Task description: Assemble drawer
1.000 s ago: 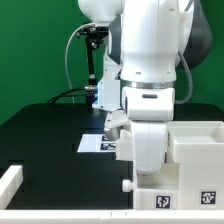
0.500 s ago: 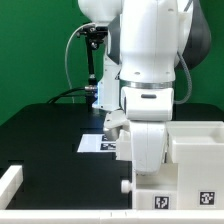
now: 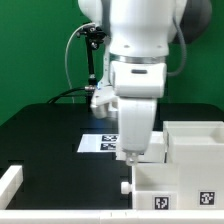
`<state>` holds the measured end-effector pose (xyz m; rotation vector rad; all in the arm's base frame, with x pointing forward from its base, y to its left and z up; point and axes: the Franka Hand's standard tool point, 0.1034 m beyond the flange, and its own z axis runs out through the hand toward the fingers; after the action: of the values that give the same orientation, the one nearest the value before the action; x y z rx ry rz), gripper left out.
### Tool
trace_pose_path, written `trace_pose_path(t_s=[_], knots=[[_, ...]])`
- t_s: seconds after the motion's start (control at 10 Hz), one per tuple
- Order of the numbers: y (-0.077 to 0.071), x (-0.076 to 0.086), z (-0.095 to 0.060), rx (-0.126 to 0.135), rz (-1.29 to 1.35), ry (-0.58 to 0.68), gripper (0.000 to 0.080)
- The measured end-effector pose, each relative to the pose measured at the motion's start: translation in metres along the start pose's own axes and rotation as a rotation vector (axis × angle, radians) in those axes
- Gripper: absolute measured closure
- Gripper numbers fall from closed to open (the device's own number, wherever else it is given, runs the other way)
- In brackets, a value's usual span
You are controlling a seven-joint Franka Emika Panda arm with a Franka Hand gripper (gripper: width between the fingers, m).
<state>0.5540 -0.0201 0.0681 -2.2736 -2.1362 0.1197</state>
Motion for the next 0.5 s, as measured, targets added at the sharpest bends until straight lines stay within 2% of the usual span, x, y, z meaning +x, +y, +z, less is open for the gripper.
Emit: trace_pose_path(t_s=[0.3,0.5], knots=[[0.005,-0.038,0.027,0.028,0.004,0.067,0.0151],[0.003,-0.05,0.041,0.039,0.042,0.136,0.0151]])
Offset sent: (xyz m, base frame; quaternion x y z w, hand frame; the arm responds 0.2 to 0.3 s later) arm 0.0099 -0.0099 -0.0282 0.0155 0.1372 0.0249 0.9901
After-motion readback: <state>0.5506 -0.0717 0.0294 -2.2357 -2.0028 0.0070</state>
